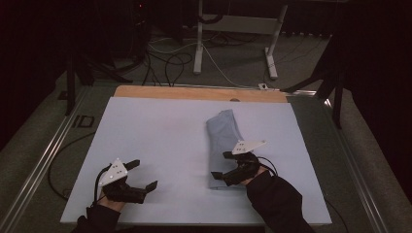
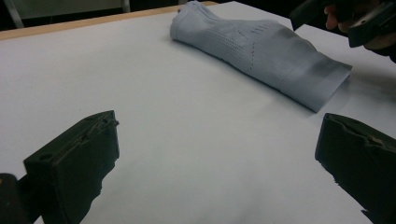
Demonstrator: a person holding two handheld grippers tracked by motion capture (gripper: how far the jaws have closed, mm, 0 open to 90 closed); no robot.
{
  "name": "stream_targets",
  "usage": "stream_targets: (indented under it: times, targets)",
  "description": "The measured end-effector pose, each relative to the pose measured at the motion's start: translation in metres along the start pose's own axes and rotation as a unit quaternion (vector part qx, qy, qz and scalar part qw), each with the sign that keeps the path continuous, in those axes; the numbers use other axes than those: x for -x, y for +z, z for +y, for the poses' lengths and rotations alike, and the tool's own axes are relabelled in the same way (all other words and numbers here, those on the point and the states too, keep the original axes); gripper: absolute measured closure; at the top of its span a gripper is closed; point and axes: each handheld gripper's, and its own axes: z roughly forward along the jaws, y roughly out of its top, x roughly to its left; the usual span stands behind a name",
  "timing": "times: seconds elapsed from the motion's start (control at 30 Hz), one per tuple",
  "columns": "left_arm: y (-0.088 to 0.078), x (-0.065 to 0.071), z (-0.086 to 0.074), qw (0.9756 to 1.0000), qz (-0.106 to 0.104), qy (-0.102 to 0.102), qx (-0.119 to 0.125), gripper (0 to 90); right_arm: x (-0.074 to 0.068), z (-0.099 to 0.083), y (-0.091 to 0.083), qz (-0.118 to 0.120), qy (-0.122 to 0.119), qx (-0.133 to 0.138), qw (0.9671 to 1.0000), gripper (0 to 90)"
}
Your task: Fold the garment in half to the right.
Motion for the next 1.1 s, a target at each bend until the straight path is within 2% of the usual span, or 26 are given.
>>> stream_targets:
  times: [0.27, 0.5, 0.67, 0.8, 0.9, 1.1]
  targets:
    - [-0.002, -0.005, -0.001, 0.9998, -0.016, -0.004, -0.006, 0.5, 0.009, 0.003, -0.009, 0.004, 0.008, 0.022, 0.9997, 8.7]
    - [-0.004, -0.007, -0.003, 0.9995, -0.027, 0.003, -0.014, 0.5, 0.012, -0.001, -0.020, -0.016, -0.001, 0.030, 0.9994, 8.7]
    - [-0.006, -0.010, -0.004, 0.9996, -0.027, -0.001, -0.012, 0.5, 0.015, -0.010, -0.030, -0.025, 0.002, 0.039, 0.9989, 8.7]
    - [-0.008, -0.012, -0.004, 0.9997, -0.022, 0.001, -0.010, 0.5, 0.019, -0.019, -0.037, -0.039, 0.009, 0.044, 0.9983, 8.8]
    - [-0.010, -0.013, -0.005, 0.9998, -0.018, 0.001, -0.008, 0.5, 0.019, -0.025, -0.043, -0.051, 0.005, 0.039, 0.9979, 8.8]
    - [-0.013, -0.015, -0.006, 0.9998, -0.014, 0.001, -0.010, 0.5, 0.021, -0.040, -0.053, -0.064, 0.017, 0.045, 0.9968, 8.8]
